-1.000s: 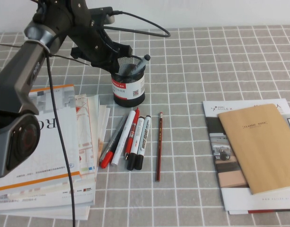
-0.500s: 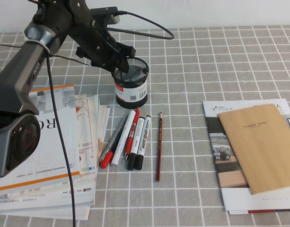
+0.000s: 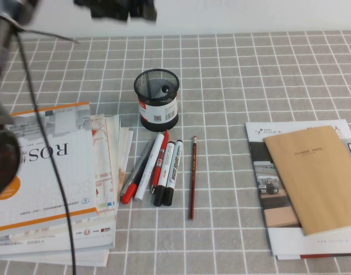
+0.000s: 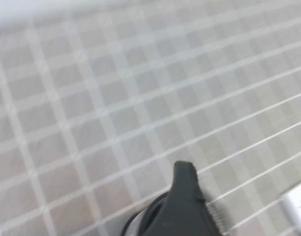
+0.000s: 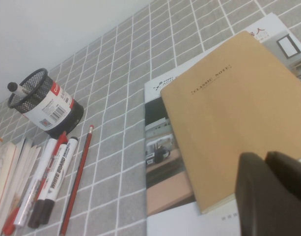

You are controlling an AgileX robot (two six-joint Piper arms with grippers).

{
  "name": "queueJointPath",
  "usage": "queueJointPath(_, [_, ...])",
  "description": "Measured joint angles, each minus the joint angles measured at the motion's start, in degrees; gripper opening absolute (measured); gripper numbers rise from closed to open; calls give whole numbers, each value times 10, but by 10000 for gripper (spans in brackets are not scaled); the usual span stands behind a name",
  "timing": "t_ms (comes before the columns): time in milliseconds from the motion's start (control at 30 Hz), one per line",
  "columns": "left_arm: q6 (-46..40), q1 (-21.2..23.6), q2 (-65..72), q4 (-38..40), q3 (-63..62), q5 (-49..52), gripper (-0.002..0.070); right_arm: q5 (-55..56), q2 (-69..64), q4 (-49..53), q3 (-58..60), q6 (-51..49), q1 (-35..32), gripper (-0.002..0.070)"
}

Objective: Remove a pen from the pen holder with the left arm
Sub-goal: Pick up the pen from the pen holder

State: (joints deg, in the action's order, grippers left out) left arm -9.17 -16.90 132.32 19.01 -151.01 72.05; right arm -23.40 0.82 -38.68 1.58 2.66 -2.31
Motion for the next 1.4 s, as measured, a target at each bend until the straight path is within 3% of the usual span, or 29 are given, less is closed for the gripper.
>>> queueJointPath(200, [-121,36,-71,162,-10,1,449,0,0,0,0,0,0,-13])
queueJointPath(367, [-171,39,-124,209,42,1,413,0,0,0,0,0,0,-13])
queueJointPath(500, [-177,39,-166,182,115,1,344,0,0,0,0,0,0,-13])
queueJointPath(700, [-220,31,-260,107,321,-1,90,0,0,0,0,0,0,-13])
queueJointPath(900, [-339,-43,-379,26,537,-4,33,0,0,0,0,0,0,-13])
queueJointPath(1033, [-349,-90,-412,-72,618,-89,30,0,0,0,0,0,0,-13])
queueJointPath(1233, [-215,-90,-394,-134,649,-320,69,0,0,0,0,0,0,-13])
queueJointPath(1333, [-165,-80,-377,-127,649,-379,202,0,0,0,0,0,0,-13])
queueJointPath(1400, [-135,-77,-367,-121,649,-385,351,0,0,0,0,0,0,-13])
